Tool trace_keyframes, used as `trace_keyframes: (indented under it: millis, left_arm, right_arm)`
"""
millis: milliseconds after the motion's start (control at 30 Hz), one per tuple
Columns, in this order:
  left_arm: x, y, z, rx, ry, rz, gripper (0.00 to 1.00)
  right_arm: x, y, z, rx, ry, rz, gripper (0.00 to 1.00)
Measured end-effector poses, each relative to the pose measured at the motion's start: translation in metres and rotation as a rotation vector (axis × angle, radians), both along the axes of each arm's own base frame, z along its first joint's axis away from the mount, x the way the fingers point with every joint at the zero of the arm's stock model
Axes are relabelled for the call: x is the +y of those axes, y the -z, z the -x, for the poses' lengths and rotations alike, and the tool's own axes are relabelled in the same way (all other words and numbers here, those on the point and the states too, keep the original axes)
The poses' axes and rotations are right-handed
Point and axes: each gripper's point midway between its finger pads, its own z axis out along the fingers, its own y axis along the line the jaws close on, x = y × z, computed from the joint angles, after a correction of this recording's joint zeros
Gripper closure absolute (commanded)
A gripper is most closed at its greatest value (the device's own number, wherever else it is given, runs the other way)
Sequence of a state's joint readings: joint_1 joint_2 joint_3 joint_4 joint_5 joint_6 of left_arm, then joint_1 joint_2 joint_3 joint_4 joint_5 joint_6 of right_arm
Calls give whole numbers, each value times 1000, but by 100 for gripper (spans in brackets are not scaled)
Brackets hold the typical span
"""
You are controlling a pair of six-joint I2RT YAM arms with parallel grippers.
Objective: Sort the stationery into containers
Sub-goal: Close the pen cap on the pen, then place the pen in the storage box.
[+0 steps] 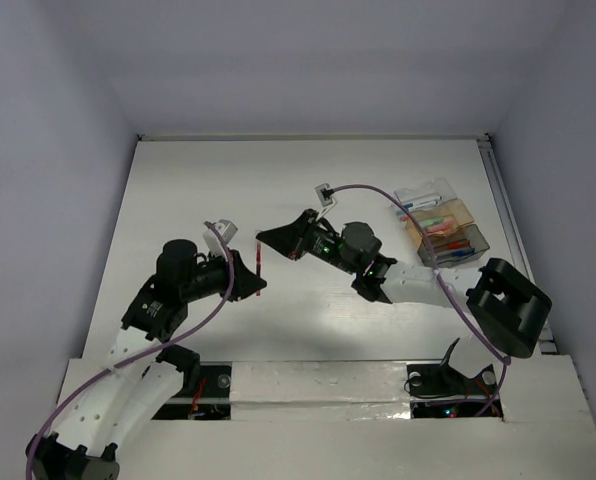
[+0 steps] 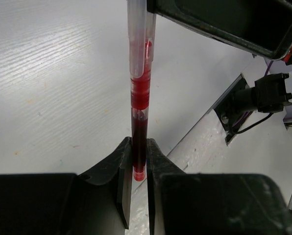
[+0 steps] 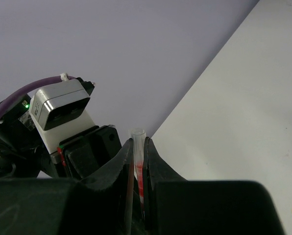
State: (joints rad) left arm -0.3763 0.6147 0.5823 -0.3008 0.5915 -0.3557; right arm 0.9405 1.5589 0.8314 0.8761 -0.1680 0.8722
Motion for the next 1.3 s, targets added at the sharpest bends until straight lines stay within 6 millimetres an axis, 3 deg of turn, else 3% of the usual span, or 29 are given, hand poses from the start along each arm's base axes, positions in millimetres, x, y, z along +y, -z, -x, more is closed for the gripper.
trace_keyframes:
  millis: [433, 533, 633, 700, 733, 767, 833, 967, 1100, 1300]
  left_arm:
    - [0, 4, 15, 90, 41, -35, 100]
    - [-1, 3, 16, 88, 50, -29, 100]
    - [-3, 0, 17, 68, 63, -15, 100]
    - [-1, -12, 2, -15, 21, -1, 100]
    - [1, -22, -8, -71, -10, 10, 100]
    - [3, -28, -15, -110, -33, 18, 100]
    - [4, -39, -22, -164, -57, 31, 100]
    - [2, -51, -28, -218, -61, 53, 100]
    - [-2, -55, -28, -235, -33, 72, 100]
    - [-12, -48, -19, -214, 41, 101, 100]
  right_arm:
    - [-8, 16, 11, 42, 15, -67, 100]
    - [-10, 12, 13, 41, 22, -66, 99]
    - [-14, 4, 16, 34, 28, -59, 58]
    - [-17, 7, 37, 41, -40, -19, 46]
    - [-19, 10, 53, 44, -80, 4, 35]
    - [-22, 14, 67, 53, -113, 35, 31]
    - [-27, 11, 88, 34, -166, 74, 26]
    - [-47, -9, 97, -44, -156, 98, 20]
    - [-56, -19, 88, -112, -118, 142, 20]
    - [-42, -24, 55, -182, -69, 253, 27]
